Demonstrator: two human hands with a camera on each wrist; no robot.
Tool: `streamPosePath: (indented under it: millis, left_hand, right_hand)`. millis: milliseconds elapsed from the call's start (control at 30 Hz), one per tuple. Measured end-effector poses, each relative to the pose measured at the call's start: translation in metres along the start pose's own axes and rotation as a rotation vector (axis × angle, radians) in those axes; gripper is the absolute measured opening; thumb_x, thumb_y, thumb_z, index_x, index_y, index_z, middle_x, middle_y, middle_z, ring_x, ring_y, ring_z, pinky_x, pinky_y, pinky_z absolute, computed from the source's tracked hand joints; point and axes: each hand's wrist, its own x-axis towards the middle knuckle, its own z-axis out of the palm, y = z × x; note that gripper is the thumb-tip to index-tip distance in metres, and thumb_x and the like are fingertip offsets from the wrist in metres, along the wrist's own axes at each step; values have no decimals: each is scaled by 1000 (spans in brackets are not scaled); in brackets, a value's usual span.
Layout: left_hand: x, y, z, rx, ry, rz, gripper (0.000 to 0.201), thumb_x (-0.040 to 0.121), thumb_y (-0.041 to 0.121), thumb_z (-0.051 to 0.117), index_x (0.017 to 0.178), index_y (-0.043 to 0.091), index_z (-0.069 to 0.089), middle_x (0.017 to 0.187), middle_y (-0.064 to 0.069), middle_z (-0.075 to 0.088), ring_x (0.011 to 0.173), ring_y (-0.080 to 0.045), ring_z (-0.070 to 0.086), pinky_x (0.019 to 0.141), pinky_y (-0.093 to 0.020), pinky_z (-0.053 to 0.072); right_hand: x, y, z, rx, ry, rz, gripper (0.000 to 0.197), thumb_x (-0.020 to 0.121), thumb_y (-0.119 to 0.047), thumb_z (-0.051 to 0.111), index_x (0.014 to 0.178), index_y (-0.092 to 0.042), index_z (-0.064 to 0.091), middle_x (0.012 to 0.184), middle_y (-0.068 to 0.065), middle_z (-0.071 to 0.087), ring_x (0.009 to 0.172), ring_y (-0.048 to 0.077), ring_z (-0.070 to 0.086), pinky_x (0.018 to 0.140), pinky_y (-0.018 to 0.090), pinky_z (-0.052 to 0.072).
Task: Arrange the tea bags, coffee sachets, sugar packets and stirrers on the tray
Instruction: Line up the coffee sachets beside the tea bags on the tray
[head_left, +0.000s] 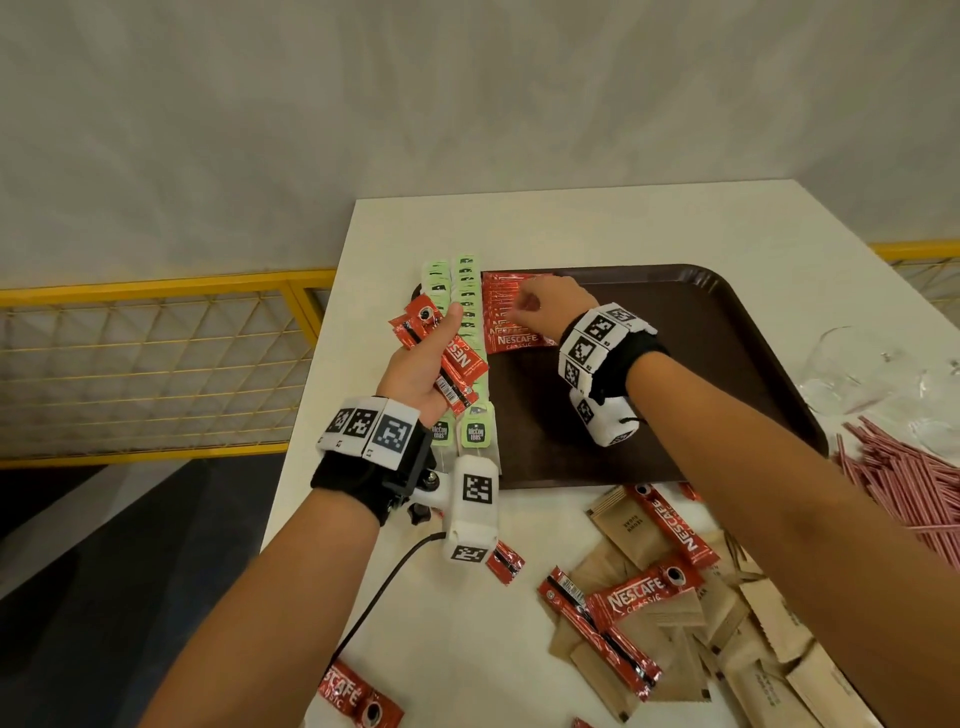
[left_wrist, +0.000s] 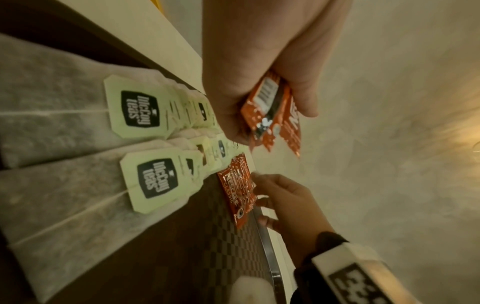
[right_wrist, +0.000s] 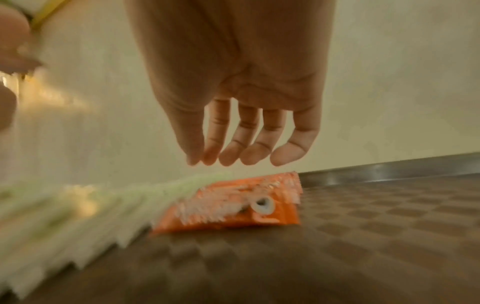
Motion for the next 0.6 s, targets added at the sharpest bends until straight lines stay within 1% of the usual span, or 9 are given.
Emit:
streamPosePath:
  millis: [33,100,167,233,300,367,433,500,600]
  left_hand:
    - [0,0,2,-10,4,6,40,81,30,70,116,11,62,109,-11,70,98,-25,68,92,-46,51]
    - [-2,1,6,-10,10,20,42,80,32,70,115,12,62,106,-12,70,94,-25,69,86,-43,54]
    - [-3,1,9,8,2,16,41,78,37,70,109,12,63,88,-8,72,75,-19,71,67,-33,57]
    - [-6,-1,11,33,-3,6,34,78,44,68,94,15,63,64,-1,66,52,-12,63,50,-22,50]
    - [-6,-2,10,62,10,5,35,77,49,67,86,16,60,54,1,60,44,-9,56,45,-20,46]
    - [-6,-2,10,96,15,5,35,77,49,67,86,16,60,50,3,59,40,-8,55,42,-19,45]
    - [-8,-1,11,112,7,3,37,76,49,67,90,15,61,51,2,60,40,-8,55,41,-18,44]
    - [-9,-1,13,106,-7,2,43,74,49,69,96,13,63,59,0,61,41,-8,55,41,-18,43]
    - [-11,-2,14,54,-79,10,31,78,41,69,91,15,61,61,0,54,39,-5,47,37,-15,39]
  right_hand:
    - [-5,-5,-3,137,7,-29,25,90,-38,58,97,-14,63,95,-5,61,86,9,55,81,28,44]
    - [-15,-20,-12,398,-83,-107,30,90,-41,56,103,-14,63,89,-8,62,80,5,56,77,25,45]
    - [-25,-34,-18,630,-227,-158,31,92,-32,57,115,-12,60,91,-1,64,77,9,60,70,25,48]
    - [-30,-39,-22,896,-354,-150,32,91,-12,57,123,-6,55,85,4,63,69,10,60,62,24,49]
    - [-34,-40,-26,997,-466,-129,40,88,2,56,127,-3,50,78,4,60,62,7,60,54,21,48]
    - [-39,-43,-27,976,-534,-122,44,86,6,57,128,-5,49,81,4,59,64,6,62,52,20,49]
    - [-43,-45,-26,976,-548,-104,47,85,8,58,128,-4,47,85,4,58,63,6,63,52,18,50]
    - [-46,-46,-24,1007,-503,-76,53,84,10,58,133,-4,43,83,5,57,60,6,62,51,17,50]
    - [-47,-43,-24,1118,-377,6,66,84,11,57,141,-12,34,82,6,60,67,11,63,58,21,55]
